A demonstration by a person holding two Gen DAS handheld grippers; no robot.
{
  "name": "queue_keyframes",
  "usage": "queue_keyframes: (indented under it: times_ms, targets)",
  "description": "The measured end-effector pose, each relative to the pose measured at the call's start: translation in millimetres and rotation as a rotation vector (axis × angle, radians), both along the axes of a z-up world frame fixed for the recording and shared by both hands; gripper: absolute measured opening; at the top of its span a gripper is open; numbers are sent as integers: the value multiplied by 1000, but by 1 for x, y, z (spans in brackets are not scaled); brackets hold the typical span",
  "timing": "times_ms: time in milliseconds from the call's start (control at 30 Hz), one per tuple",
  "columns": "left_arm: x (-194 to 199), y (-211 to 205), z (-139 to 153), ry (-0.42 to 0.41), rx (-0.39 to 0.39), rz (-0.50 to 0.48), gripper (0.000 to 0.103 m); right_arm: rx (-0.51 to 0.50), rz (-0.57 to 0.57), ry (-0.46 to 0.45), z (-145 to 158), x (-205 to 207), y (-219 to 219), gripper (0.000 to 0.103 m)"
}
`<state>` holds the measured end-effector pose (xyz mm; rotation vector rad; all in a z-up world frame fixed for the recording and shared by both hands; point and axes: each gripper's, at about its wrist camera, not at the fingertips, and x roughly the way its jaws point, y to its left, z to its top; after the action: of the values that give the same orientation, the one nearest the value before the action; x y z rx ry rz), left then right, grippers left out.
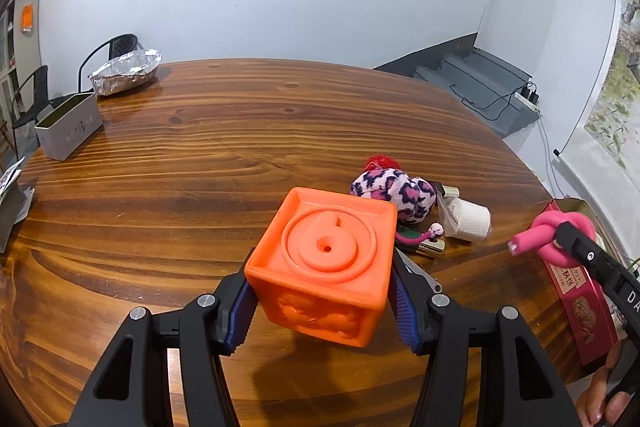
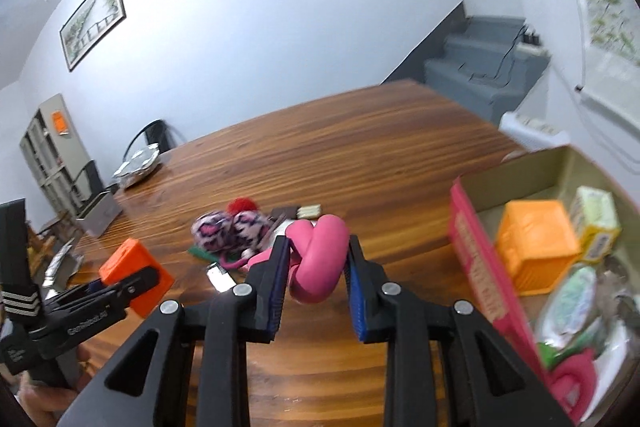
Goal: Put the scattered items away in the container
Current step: 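Carry the pink toy into the tin with the right gripper while the left drops the orange cube there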
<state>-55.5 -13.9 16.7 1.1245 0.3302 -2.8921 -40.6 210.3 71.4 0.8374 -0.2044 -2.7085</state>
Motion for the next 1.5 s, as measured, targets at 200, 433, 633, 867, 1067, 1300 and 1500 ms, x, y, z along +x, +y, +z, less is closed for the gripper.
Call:
queue_keyframes:
  times_ms: [200,433,633,867,1067,1300,1500]
  targets:
    - [8,11,10,32,-4,-37,60,-22,-130,43,13,23,38,29]
    - [12,37,9,29,-24,-105,60,-19,-281,1,17,47,100,30]
    - [19,63,23,64,-24,-170,60,-24,-417,-45,15,59,157,39]
    - [21,83,27,64,-10,-205,60,-48,-528,-44,12,74,196,83]
    - [20,97,24,52,-18,-216,60,-108,-534,-56,4,82,209,83]
    - [15,115,20,28,-22,-221,60,-102,-536,11,9,94,207,86]
    - [8,149,29,34,-38,-284,60,-128,-545,20,6,104,226,88]
